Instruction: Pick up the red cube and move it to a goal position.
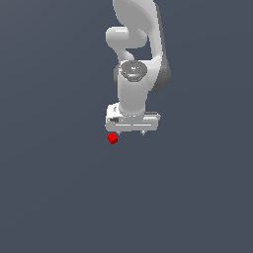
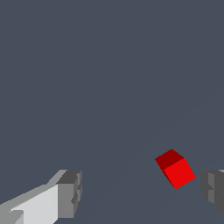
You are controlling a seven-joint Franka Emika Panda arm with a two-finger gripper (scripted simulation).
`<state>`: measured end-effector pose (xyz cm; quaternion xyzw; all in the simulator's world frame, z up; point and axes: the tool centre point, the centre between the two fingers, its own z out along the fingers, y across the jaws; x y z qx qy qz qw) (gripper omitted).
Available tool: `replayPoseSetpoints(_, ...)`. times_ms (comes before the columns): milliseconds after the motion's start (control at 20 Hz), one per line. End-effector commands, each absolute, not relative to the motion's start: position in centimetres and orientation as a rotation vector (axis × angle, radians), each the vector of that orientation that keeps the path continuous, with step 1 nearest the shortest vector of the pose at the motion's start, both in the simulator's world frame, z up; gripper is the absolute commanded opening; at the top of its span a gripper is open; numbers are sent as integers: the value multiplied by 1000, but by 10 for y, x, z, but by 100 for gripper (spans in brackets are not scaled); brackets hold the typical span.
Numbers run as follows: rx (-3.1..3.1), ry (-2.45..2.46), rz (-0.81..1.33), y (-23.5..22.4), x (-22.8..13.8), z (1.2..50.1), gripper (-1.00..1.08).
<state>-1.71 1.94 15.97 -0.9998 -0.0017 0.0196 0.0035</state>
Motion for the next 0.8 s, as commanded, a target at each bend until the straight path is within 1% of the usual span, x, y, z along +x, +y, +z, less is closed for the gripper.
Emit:
replayPoseSetpoints(0, -3134, -5, 62, 19, -17, 160, 100)
replayPoseSetpoints(350, -3134, -50, 58, 16, -22, 153, 100)
replayPoseSetpoints(750, -3129, -206, 48, 2, -38, 128, 100)
